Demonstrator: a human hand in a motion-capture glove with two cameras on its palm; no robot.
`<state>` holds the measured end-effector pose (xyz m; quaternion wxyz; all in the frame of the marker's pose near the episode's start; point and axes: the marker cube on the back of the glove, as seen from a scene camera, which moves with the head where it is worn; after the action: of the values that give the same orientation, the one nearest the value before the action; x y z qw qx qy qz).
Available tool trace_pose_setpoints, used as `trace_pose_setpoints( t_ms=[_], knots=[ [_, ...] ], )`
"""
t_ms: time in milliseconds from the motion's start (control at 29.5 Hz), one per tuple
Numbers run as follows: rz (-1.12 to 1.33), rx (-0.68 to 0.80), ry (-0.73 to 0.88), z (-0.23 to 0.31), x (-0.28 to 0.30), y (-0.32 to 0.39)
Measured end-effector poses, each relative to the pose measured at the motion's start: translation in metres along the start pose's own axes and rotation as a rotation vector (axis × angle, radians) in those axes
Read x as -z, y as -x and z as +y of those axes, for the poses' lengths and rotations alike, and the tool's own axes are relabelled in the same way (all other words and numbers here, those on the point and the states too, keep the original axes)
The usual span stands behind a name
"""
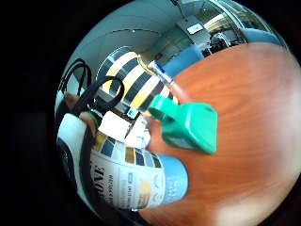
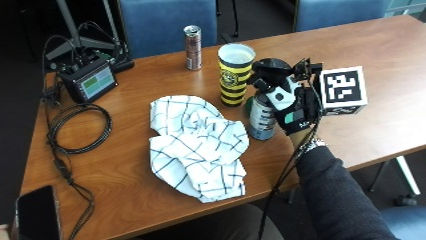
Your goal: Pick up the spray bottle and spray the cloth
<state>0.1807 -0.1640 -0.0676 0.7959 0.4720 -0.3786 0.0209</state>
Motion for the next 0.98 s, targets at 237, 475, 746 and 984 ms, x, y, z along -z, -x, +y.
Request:
trace_pose_setpoints(
  t_ms=[237, 475, 746, 984],
  knots=[
    [-0.017, 0.047, -0.015, -0.004, 0.000, 0.009],
    [-0.018, 0.033, -0.020, 0.002, 0.004, 0.005],
    [-0.009, 0.013, -0.015, 0.008, 0.004, -0.005],
    [0.029, -0.054, 0.077, 0.033, 0.006, -0.025]
  ],
)
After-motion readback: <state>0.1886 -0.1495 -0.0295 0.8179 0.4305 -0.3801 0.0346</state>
